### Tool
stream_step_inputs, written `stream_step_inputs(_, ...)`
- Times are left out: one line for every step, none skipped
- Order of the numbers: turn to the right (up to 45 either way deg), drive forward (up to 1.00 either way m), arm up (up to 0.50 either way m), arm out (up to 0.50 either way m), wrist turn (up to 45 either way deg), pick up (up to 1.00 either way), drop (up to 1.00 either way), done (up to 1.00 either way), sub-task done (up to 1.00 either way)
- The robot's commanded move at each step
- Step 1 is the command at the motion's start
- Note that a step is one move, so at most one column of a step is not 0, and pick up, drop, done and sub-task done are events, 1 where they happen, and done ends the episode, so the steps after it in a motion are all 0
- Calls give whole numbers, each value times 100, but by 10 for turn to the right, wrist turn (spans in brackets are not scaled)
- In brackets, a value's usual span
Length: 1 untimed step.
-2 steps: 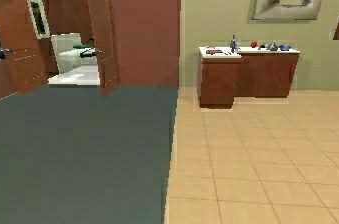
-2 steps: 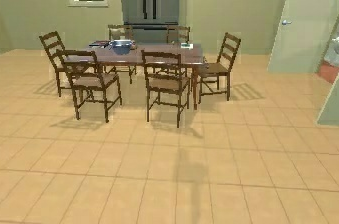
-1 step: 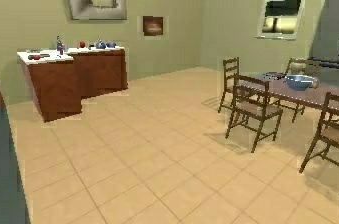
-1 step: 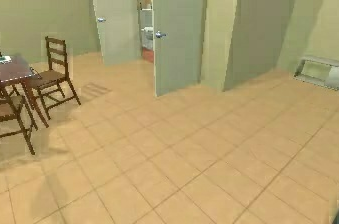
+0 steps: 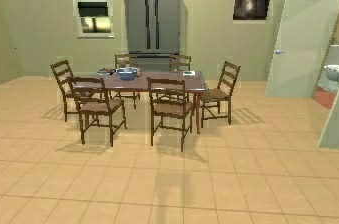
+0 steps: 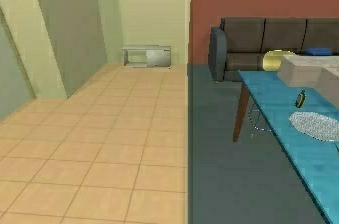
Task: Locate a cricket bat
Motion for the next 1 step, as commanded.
stream_step_inputs(30,0,0,0,0,0,0,0,0)
